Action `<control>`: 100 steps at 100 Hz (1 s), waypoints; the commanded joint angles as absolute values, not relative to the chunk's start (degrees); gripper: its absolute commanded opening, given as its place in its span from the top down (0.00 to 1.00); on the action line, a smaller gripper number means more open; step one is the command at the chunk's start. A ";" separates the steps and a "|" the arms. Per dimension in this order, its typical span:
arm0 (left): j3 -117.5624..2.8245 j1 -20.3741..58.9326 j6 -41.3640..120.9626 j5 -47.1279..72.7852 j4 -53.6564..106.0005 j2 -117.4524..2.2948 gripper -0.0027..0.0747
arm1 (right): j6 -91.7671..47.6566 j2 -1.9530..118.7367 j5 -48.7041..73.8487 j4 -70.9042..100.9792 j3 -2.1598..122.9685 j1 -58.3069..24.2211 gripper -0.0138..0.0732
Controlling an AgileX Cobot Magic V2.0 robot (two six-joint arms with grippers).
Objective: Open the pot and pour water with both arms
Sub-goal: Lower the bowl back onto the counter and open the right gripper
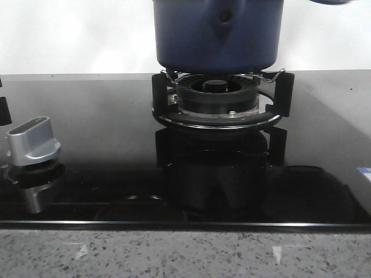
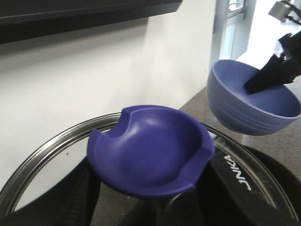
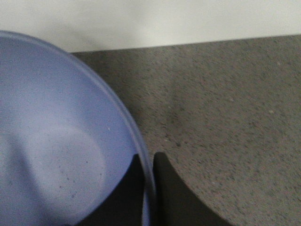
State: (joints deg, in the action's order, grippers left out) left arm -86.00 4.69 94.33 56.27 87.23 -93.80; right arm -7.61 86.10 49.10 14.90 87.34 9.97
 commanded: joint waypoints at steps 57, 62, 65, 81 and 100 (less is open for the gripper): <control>-87.83 19.16 94.97 50.05 93.70 -96.05 0.68 | -8.85 83.43 52.18 16.57 79.35 23.32 0.91; -87.83 19.88 95.61 49.95 93.79 -96.67 0.68 | -9.17 83.43 51.55 16.57 78.38 23.32 0.91; -87.83 20.26 95.85 49.94 94.09 -96.99 0.68 | -9.33 83.43 51.24 16.57 77.88 23.32 0.91; -87.94 21.43 95.96 49.12 94.54 -98.61 0.68 | -9.73 83.43 50.24 16.57 76.26 23.32 0.91; -87.94 21.69 95.96 49.14 95.63 -99.49 0.68 | -9.84 83.43 49.63 16.57 76.04 23.32 0.91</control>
